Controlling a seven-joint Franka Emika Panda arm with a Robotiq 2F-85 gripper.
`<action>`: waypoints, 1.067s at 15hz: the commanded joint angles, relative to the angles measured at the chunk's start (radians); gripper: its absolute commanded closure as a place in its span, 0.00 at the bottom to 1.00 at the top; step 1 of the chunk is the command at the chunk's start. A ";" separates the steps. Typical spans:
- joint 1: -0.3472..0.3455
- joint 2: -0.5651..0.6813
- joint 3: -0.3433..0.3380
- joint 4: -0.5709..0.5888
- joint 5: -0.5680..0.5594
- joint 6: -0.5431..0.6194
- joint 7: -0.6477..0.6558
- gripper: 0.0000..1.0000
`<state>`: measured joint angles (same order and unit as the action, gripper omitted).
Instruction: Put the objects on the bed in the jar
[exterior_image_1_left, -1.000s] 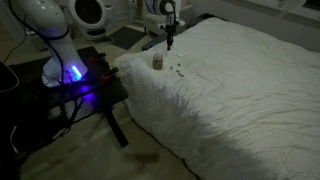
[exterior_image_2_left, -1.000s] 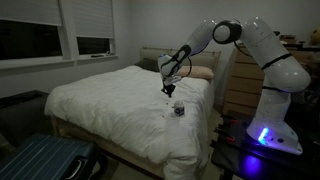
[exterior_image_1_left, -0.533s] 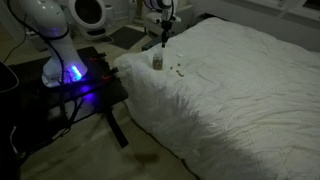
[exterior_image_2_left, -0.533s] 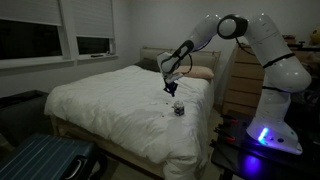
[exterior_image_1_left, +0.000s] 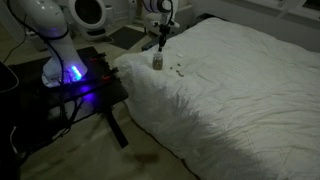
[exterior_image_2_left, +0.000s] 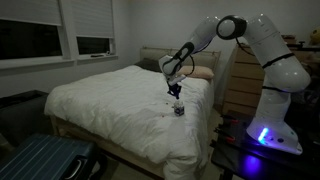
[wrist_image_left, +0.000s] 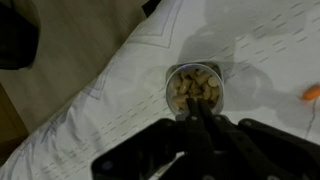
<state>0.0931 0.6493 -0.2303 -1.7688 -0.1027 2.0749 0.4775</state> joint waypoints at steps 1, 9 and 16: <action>-0.033 0.003 0.027 -0.003 0.000 -0.025 -0.009 0.99; -0.028 0.029 0.027 -0.002 -0.017 0.008 0.001 0.96; -0.024 0.035 0.027 -0.005 -0.020 0.013 0.000 0.92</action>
<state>0.0746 0.6899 -0.2123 -1.7692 -0.1027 2.0762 0.4774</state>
